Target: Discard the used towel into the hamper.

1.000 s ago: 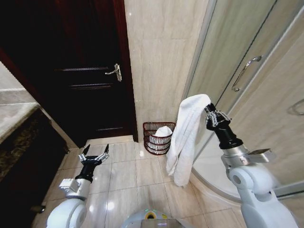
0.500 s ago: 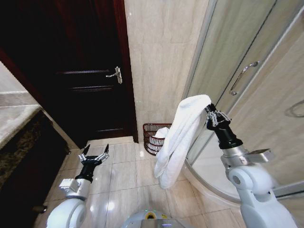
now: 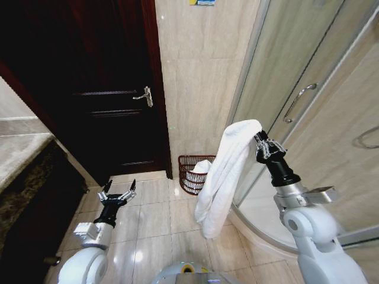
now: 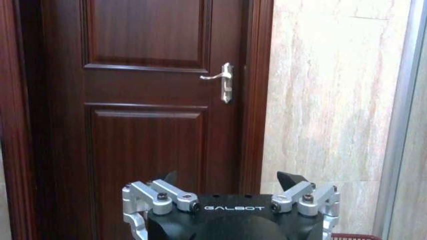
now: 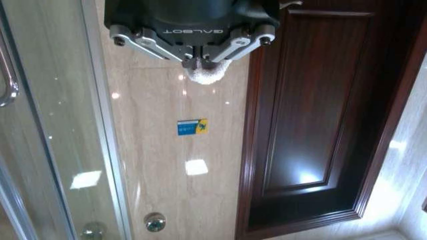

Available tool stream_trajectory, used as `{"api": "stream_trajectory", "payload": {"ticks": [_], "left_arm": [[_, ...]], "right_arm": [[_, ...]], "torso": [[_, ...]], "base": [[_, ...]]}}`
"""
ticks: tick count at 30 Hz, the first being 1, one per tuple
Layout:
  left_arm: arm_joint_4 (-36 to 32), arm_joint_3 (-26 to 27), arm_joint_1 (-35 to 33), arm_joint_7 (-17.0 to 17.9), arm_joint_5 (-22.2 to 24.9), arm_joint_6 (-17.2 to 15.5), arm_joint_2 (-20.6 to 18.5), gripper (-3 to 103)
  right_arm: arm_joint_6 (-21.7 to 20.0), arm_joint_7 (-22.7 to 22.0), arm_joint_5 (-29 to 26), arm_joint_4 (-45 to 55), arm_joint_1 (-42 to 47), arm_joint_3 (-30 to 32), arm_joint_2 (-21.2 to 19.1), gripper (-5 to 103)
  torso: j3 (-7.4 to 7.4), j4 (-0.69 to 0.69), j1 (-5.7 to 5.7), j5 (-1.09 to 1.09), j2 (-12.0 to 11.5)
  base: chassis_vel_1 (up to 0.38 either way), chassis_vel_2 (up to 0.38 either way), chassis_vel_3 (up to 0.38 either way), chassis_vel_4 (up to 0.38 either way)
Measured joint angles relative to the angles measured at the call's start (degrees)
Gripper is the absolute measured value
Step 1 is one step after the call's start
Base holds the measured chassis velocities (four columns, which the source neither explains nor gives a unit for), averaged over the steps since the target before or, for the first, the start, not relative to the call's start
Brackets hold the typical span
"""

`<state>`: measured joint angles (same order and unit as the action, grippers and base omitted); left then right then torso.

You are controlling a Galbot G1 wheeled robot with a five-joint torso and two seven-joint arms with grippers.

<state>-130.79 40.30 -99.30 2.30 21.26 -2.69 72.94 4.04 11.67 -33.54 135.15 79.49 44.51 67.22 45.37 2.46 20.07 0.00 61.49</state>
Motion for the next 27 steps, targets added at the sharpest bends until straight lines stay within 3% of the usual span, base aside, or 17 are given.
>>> {"api": "stream_trajectory", "payload": {"ticks": [12, 19, 27], "left_arm": [[0.00, 0.00, 0.00, 0.00, 0.00, 0.00, 0.00, 98], [0.00, 0.02, 0.00, 0.01, 0.00, 0.00, -0.02, 98], [0.00, -0.01, 0.00, 0.00, 0.00, 0.00, 0.00, 98]], "right_arm": [[0.03, -0.26, -0.10, -0.16, -0.10, 0.16, -0.12, 2], [0.17, -0.67, -0.32, -0.29, -0.29, 0.08, -0.24, 2], [0.59, -0.73, -0.42, -0.39, -0.49, -0.04, -0.66, 2]], "torso": [[1.62, 0.01, 1.38, 0.00, 2.99], [1.69, 0.02, 1.45, -0.05, 3.13], [1.57, -0.01, 1.35, 0.02, 2.91]], "base": [[0.128, 0.125, -0.109, -0.132], [0.168, 0.161, -0.160, -0.155], [-0.033, -0.009, 0.027, 0.008]]}}
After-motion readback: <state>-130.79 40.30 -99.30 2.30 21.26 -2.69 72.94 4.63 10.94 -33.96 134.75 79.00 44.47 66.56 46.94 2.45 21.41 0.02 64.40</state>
